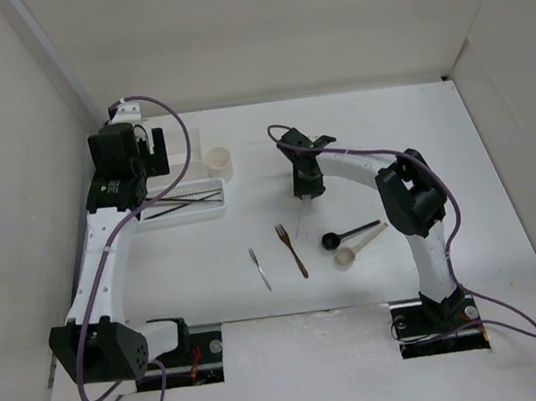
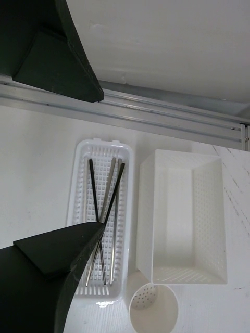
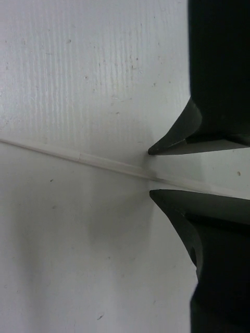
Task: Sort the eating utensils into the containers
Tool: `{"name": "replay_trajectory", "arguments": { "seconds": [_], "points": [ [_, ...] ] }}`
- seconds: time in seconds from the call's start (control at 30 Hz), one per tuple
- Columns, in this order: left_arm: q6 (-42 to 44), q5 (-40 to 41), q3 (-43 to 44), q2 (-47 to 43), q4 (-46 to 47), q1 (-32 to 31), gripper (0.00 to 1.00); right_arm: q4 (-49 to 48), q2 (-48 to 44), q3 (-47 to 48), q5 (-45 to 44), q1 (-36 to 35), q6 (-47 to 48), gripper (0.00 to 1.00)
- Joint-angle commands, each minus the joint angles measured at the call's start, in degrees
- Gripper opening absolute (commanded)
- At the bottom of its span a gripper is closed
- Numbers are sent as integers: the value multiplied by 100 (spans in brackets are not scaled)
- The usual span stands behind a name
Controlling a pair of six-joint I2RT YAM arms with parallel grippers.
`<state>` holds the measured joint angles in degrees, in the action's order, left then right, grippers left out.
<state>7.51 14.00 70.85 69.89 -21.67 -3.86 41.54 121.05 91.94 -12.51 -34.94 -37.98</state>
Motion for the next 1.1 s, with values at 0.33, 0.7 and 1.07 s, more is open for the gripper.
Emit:
{"name": "replay_trajectory", "arguments": {
  "seconds": [0.33,0.7,1.07],
  "points": [
    [242,402,-19,-116,234,-123,100,-532,175,-589,759,22,-245,0],
    [418,-1817,87,-116,-601,-571,100,-2421,-1654,-1363,-31,22,361,0],
    [1034,-5710,-248,-521,417,-967,100,-3274,-3210,-1644,-383,22,1038,0]
  ]
}}
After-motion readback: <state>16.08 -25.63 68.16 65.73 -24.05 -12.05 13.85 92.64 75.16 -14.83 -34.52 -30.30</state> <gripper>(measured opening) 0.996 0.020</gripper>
